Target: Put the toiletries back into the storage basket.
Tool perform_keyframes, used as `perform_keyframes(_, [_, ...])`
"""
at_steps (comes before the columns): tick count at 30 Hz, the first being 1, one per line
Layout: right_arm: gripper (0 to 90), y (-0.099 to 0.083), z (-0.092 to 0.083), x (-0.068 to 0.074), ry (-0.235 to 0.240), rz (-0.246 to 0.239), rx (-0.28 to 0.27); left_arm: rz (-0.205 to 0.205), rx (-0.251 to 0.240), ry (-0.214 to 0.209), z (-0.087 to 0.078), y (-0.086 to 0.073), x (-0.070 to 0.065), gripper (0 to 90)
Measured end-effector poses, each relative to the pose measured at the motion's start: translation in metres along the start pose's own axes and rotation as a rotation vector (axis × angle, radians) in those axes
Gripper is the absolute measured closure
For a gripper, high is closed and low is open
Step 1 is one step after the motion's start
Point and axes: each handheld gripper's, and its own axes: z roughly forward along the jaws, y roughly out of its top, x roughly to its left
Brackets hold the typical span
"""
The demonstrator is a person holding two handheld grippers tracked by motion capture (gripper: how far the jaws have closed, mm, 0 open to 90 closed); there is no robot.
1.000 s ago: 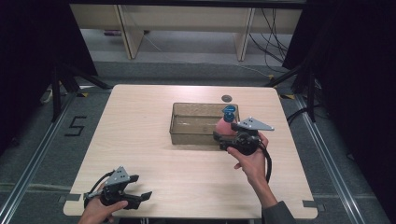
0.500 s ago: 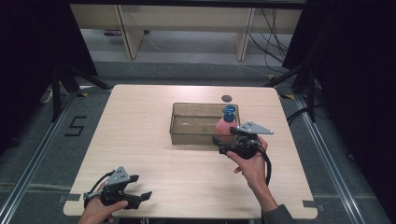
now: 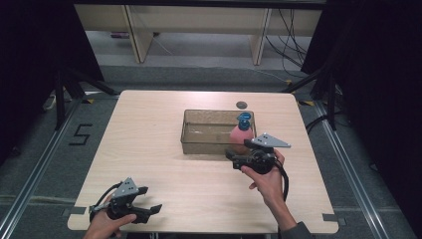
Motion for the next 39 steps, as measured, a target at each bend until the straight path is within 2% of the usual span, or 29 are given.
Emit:
perform_keyframes(1, [18.1,0.000,-0.001,0.001,0.012,0.017,0.011,-0.002,0.000,0.001,0.000,0.000,0.000,15.4])
perform_keyframes(2, [16.8,-0.001,0.000,0.001,0.011,0.013,0.008,-0.004,0.000,0.002,0.000,0.000,0.000,15.4])
perform_keyframes(3, [16.2,-0.002,0.001,0.002,0.017,0.036,0.017,0.001,0.004,0.003,0.000,0.000,0.000,15.4])
perform_keyframes(6, [15.9,-0.004,0.000,0.003,0.029,0.048,0.021,0.003,0.010,0.003,-0.001,0.000,0.000,15.4])
perform_keyframes(7, [15.9,-0.004,0.001,0.002,0.020,0.019,0.018,0.002,0.009,0.004,-0.001,0.000,0.000,15.4])
perform_keyframes(9, [15.3,-0.005,0.000,0.004,0.032,0.045,0.028,0.002,0.010,0.004,-0.001,0.000,0.000,15.4])
perform_keyframes(11, [15.4,-0.006,0.000,0.005,0.033,0.040,0.026,0.005,0.010,0.003,-0.001,0.000,0.001,15.4])
perform_keyframes(12, [15.3,-0.006,0.000,0.004,0.029,0.019,0.023,0.006,0.010,0.002,-0.001,0.000,0.001,15.4])
perform_keyframes(13, [15.4,-0.007,-0.001,0.006,0.032,0.038,0.021,0.001,0.009,0.004,-0.001,0.000,0.000,15.4])
perform_keyframes(15, [15.3,-0.008,0.000,0.006,0.034,0.024,0.003,0.001,0.010,0.004,-0.001,0.000,0.001,15.4])
perform_keyframes(16, [15.3,-0.008,-0.001,0.008,0.041,0.049,0.021,0.001,0.010,0.004,0.000,0.000,0.001,15.4])
perform_keyframes(18, [15.3,-0.009,-0.001,0.008,0.045,0.029,0.010,0.001,0.010,0.004,0.000,0.000,0.001,15.4])
perform_keyframes(19, [15.3,-0.010,-0.002,0.010,0.048,0.050,0.026,0.001,0.010,0.004,0.000,0.000,0.001,15.4])
perform_keyframes(21, [15.4,-0.011,-0.002,0.010,0.052,0.056,0.029,0.001,0.011,0.005,-0.001,0.000,0.001,15.4])
perform_keyframes(23, [15.4,-0.011,-0.003,0.010,0.043,0.034,0.027,0.004,0.016,0.008,-0.001,0.000,0.001,15.4])
perform_keyframes(24, [15.4,-0.012,-0.002,0.011,0.055,0.040,0.024,0.005,0.016,0.008,-0.001,0.000,0.001,15.4])
perform_keyframes(25, [15.4,-0.013,-0.001,0.009,0.038,0.006,0.012,0.000,0.011,0.004,-0.001,0.000,0.001,15.4])
perform_keyframes(26, [15.4,-0.014,-0.003,0.011,0.036,0.031,0.017,0.000,0.012,0.004,-0.001,0.000,0.001,15.4])
perform_keyframes(27, [15.4,-0.014,-0.004,0.012,0.050,0.034,0.018,0.001,0.011,0.004,-0.001,0.000,0.001,15.4])
perform_keyframes(28, [15.4,-0.014,-0.005,0.012,0.065,0.041,0.042,0.000,0.011,0.005,-0.001,0.000,0.001,15.4])
perform_keyframes(29, [15.4,-0.016,-0.004,0.012,0.038,0.036,0.023,0.001,0.012,0.005,-0.001,0.000,0.001,15.4])
perform_keyframes(31, [15.4,-0.017,-0.005,0.013,0.055,0.054,0.030,0.001,0.011,0.005,-0.001,0.000,0.001,15.4])
perform_keyframes(32, [15.4,-0.018,-0.005,0.013,0.068,0.048,0.025,0.000,0.011,0.005,-0.001,0.000,0.001,15.4])
perform_keyframes(33, [15.4,-0.019,-0.006,0.013,0.050,0.035,0.030,0.001,0.011,0.005,-0.001,0.000,0.001,15.4])
perform_keyframes(34, [15.4,-0.020,-0.006,0.013,0.055,0.049,0.020,0.005,0.016,0.009,-0.001,0.000,0.001,15.4])
perform_keyframes(36, [15.5,-0.020,-0.008,0.013,0.059,0.041,0.040,0.000,0.011,0.005,-0.001,0.000,0.001,15.4])
perform_keyframes(37, [15.4,-0.021,-0.009,0.014,0.048,0.042,0.031,0.001,0.011,0.006,-0.001,0.000,0.001,15.4])
perform_keyframes(39, [15.5,-0.022,-0.009,0.014,0.064,0.047,0.034,0.000,0.013,0.004,-0.001,0.000,0.001,15.5])
